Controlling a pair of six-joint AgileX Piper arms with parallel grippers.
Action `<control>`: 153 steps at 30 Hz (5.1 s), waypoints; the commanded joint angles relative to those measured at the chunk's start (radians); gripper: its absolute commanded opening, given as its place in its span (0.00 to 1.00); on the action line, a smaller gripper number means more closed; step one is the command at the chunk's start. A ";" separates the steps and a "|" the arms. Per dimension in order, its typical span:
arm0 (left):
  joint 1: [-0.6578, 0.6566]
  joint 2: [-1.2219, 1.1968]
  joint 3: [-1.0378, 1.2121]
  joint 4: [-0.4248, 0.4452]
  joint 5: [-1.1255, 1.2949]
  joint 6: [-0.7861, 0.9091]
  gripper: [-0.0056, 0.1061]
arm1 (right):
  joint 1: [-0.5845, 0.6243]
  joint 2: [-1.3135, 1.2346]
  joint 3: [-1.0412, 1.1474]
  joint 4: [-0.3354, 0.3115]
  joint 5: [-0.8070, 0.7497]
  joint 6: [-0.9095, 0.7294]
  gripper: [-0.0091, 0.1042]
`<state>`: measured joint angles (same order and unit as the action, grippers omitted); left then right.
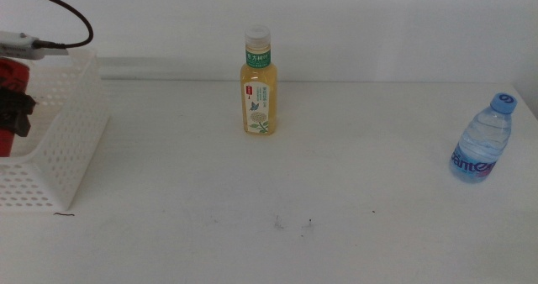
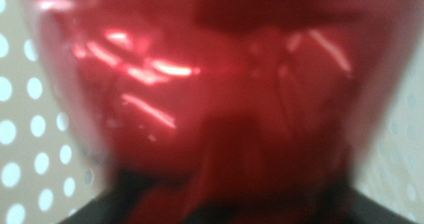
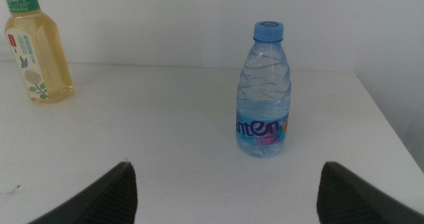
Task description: Use arms to grab the bottles and put them into the dustbin to the left of the table.
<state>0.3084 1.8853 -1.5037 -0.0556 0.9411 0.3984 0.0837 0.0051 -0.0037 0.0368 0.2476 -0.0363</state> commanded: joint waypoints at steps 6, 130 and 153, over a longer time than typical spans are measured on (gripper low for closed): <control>-0.002 -0.023 -0.016 0.027 0.005 -0.006 0.89 | -0.005 -0.005 0.004 -0.004 -0.007 -0.005 0.88; -0.428 -0.146 -0.088 -0.159 0.067 -0.144 0.03 | -0.005 -0.005 0.004 -0.004 -0.007 -0.005 0.88; -0.038 0.017 -0.224 -0.019 0.224 -0.058 0.04 | -0.005 -0.005 0.004 -0.004 -0.007 -0.005 0.88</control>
<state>0.2716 1.9007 -1.7140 -0.0614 1.1959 0.3242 0.0817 0.0051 -0.0037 0.0368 0.2476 -0.0363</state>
